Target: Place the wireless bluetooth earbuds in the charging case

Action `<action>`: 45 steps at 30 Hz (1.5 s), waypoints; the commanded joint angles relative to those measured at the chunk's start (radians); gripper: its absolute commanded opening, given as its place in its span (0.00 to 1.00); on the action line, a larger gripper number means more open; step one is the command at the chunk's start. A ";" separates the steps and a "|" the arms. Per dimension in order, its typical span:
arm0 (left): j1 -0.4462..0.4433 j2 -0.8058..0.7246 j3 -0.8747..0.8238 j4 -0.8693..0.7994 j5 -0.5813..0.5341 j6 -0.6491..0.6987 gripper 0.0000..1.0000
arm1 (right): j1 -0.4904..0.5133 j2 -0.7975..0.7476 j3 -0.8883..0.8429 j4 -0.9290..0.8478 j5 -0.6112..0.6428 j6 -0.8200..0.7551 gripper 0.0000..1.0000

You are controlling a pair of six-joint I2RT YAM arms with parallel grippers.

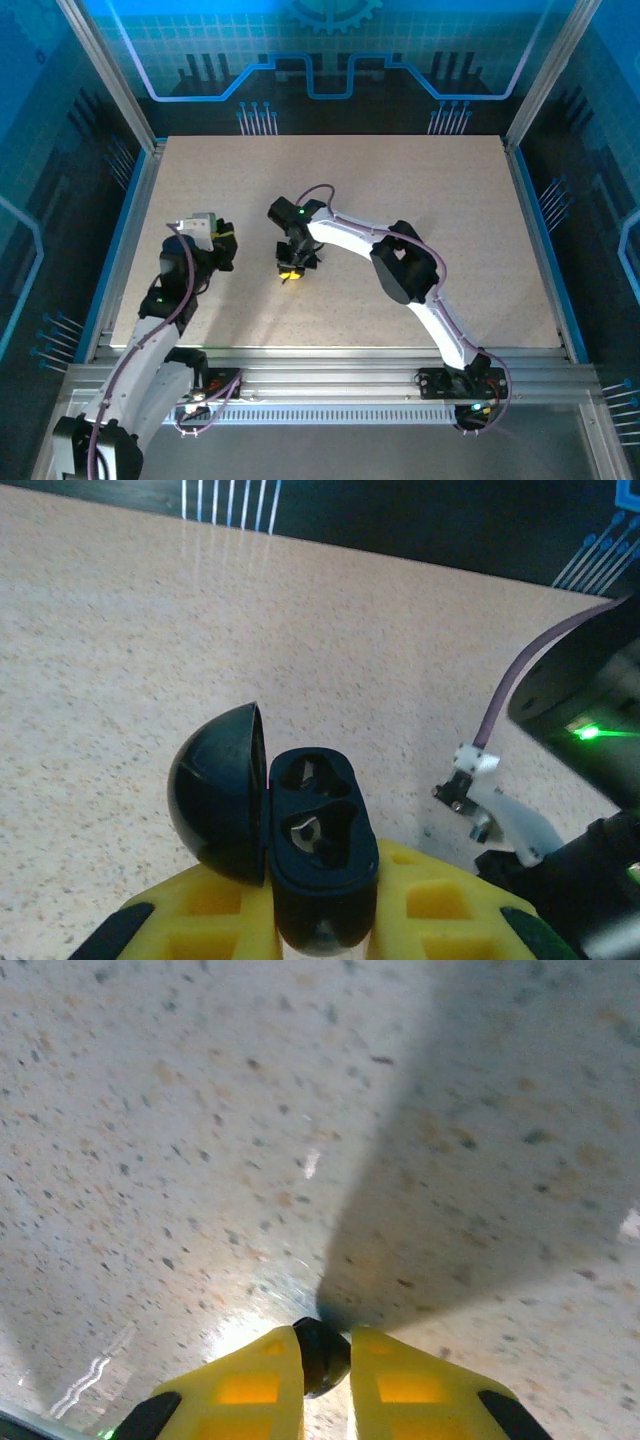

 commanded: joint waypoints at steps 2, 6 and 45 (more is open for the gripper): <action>-0.019 0.028 -0.018 0.069 0.092 0.019 0.09 | -0.009 -0.137 -0.137 0.110 0.071 -0.005 0.13; -0.059 0.061 -0.029 0.116 0.113 0.031 0.08 | -0.019 -0.234 -0.268 0.201 0.100 -0.005 0.13; -0.451 0.580 0.012 0.671 0.339 0.375 0.09 | -0.146 -0.929 -0.802 0.441 0.295 -0.305 0.14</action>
